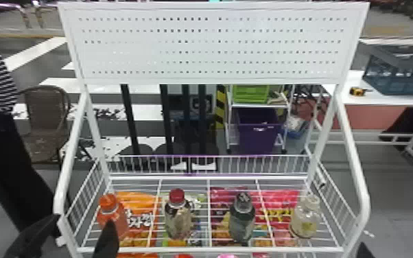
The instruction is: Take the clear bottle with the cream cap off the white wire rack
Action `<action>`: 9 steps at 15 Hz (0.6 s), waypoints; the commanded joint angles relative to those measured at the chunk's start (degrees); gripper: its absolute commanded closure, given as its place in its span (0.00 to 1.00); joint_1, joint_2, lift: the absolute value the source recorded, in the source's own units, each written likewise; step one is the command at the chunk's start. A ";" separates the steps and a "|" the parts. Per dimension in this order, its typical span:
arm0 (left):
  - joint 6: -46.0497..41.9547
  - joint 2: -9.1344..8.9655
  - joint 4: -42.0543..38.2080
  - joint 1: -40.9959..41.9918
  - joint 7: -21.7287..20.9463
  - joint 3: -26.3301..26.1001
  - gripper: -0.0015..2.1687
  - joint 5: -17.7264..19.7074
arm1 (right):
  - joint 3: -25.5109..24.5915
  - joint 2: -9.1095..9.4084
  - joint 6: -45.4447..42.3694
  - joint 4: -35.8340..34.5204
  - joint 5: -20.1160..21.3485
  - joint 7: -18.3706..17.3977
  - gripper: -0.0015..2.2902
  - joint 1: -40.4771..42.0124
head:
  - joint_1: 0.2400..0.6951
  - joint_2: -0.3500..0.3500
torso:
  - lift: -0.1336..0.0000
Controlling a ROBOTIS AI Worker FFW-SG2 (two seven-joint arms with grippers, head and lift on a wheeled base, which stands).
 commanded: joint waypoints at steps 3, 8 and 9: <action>0.00 0.00 -0.29 0.01 -0.05 -0.26 0.06 0.09 | 0.00 0.05 0.00 -0.33 0.03 0.00 0.03 0.29 | 0.57 0.50 | 1.00; 0.18 0.00 -0.82 0.01 -0.14 -0.44 0.06 0.09 | -0.09 0.05 0.00 -0.60 0.03 0.00 0.03 0.29 | 0.57 0.50 | 1.00; 0.18 0.00 -1.00 0.10 -0.23 -0.44 0.06 0.09 | -0.09 0.05 0.00 -0.16 0.12 0.00 0.03 -0.06 | 0.57 0.50 | 1.00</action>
